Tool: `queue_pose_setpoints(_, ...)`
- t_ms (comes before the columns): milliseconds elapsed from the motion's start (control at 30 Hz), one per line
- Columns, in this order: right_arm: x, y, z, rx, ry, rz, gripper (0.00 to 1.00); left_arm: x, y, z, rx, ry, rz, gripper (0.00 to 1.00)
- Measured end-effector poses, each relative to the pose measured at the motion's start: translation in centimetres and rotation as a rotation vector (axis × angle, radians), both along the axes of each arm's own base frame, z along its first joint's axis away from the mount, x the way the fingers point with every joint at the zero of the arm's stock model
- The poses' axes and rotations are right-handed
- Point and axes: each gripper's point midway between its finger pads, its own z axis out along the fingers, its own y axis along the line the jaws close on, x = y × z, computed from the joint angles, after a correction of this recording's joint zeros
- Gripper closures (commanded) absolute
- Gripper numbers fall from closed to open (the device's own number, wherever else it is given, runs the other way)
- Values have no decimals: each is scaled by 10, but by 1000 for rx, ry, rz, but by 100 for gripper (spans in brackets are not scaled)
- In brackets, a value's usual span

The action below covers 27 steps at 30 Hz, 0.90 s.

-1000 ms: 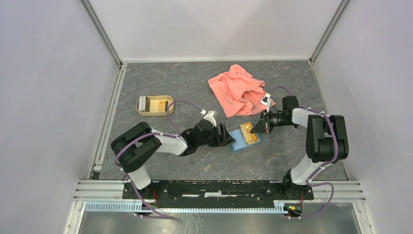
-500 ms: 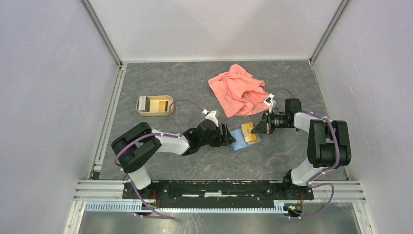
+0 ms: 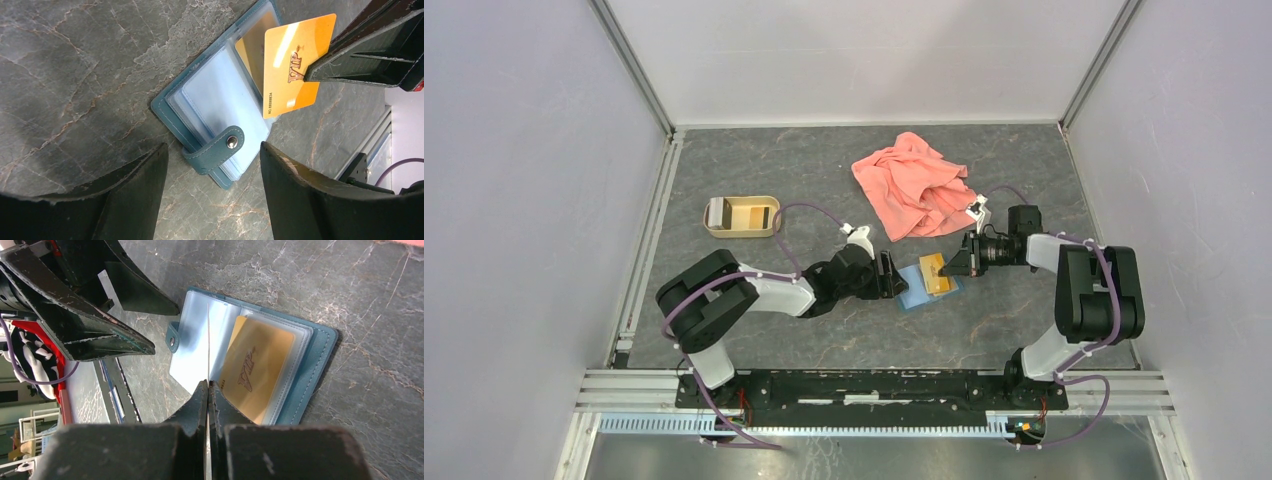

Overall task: Put the credit cards into the card holder
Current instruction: Insert the credit card into the card holder.

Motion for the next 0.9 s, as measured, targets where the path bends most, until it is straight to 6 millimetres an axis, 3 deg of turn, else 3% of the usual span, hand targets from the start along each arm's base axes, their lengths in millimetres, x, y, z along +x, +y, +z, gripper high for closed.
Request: queue_pose_setpoints(900,-3,-3,-21,-12,170,-87,100,16,-12,-7,24,-32,21,40)
